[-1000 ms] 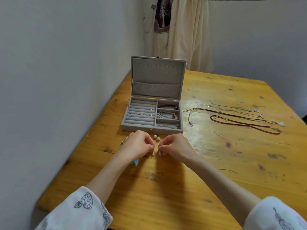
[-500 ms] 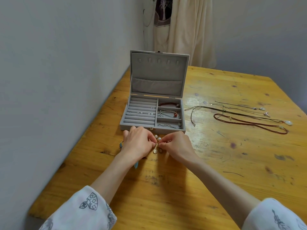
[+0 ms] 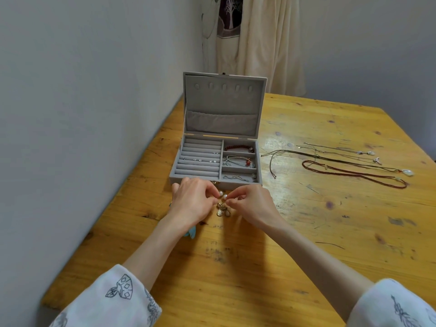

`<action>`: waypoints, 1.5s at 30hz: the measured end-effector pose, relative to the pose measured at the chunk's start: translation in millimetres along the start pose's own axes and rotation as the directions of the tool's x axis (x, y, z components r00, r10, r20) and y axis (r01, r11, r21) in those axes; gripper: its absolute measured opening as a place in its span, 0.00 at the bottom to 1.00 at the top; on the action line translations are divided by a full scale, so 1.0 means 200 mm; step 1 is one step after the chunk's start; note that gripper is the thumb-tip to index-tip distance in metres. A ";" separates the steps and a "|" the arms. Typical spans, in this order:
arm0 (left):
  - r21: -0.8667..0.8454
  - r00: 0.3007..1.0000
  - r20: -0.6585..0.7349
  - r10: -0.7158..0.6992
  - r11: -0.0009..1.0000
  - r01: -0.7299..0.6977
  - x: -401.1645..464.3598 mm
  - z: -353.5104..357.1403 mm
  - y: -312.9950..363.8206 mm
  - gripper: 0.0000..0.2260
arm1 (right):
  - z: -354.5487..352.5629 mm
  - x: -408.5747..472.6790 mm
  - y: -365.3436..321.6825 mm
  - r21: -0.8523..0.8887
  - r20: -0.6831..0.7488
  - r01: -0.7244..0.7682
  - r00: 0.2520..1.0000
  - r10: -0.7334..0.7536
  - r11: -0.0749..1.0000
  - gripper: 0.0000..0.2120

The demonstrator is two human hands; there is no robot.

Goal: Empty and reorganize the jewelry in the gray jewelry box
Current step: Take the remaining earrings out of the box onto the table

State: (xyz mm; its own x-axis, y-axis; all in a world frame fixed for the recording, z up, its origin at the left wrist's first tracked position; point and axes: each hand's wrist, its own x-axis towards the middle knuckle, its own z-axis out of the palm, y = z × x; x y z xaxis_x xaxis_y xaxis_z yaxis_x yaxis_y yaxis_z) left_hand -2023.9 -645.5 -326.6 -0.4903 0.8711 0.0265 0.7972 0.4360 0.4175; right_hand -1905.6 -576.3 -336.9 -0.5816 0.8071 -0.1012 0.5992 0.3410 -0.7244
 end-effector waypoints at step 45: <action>0.101 0.993 0.111 0.028 0.994 -0.040 0.69 -0.03 -0.09 0.02 | -0.03 0.76 -0.13 -0.231 0.151 0.123 0.985 -0.089 0.965 0.02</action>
State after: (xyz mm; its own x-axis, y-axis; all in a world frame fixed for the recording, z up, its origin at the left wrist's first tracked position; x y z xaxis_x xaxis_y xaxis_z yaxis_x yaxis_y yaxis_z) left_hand -2107.4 -534.7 -325.7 -0.4254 0.9028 -0.0630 0.8475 0.4218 0.3221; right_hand -2006.3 -459.6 -329.3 -0.7089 0.6917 -0.1378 0.6340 0.5393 -0.5543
